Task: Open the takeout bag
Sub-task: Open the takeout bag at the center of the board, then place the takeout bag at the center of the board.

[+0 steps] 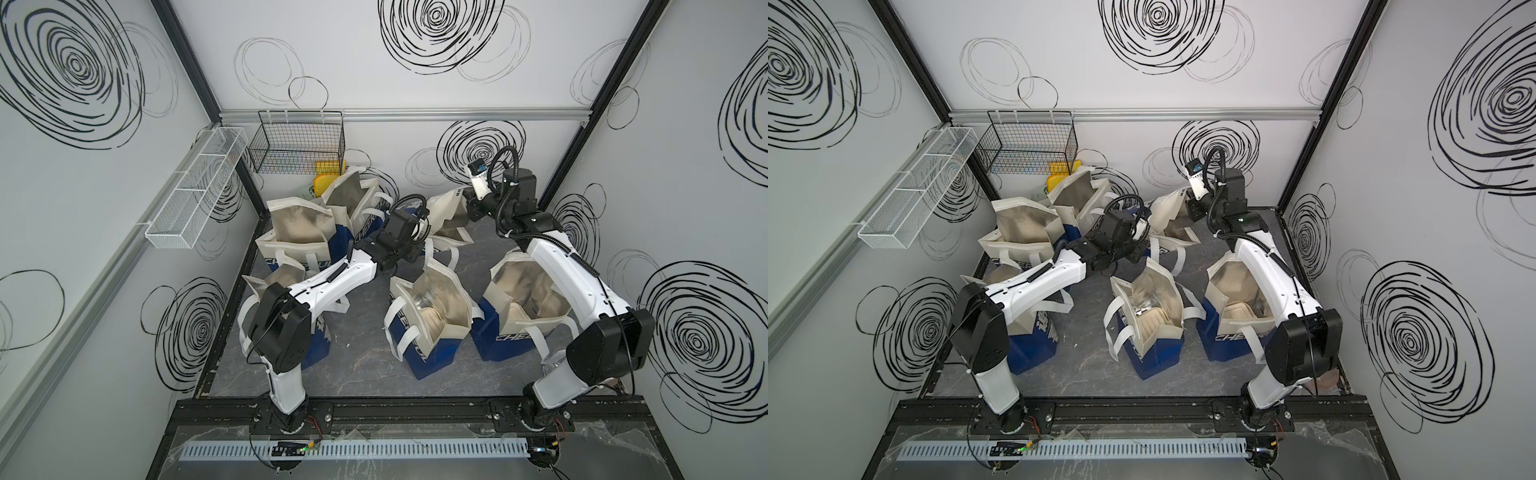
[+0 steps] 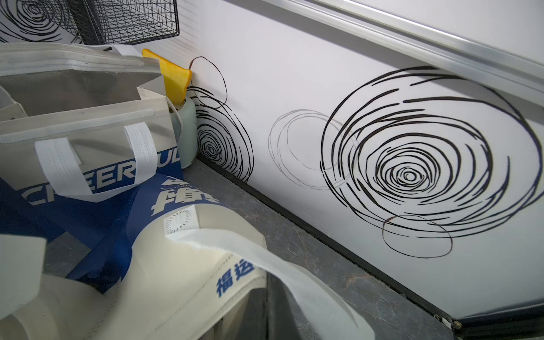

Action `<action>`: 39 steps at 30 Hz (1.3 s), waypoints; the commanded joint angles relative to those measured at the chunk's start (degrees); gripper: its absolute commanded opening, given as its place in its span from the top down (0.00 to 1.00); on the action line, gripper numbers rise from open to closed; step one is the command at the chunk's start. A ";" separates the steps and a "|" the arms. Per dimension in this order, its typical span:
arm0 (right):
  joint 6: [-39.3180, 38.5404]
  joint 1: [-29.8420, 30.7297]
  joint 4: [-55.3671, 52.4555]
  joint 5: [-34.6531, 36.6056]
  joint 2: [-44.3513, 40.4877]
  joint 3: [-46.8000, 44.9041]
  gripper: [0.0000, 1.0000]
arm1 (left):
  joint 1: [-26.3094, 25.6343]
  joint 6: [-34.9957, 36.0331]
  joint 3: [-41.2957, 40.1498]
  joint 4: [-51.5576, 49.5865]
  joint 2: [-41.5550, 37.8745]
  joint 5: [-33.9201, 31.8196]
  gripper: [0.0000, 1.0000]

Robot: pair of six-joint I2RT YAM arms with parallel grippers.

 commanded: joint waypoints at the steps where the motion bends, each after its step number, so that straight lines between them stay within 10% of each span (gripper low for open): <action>1: -0.42 -2.41 6.64 -1.10 -2.87 1.61 1.00 | 2.68 -2.06 -2.40 -10.70 -1.01 0.98 1.00; 25: 10.58 4.82 -5.98 -5.53 -0.79 -1.56 1.00 | 2.04 -23.22 9.73 3.65 5.73 24.68 1.00; 39: 15.16 7.43 -25.26 9.56 2.54 9.27 1.00 | 2.78 -32.58 5.07 13.74 4.70 31.66 1.00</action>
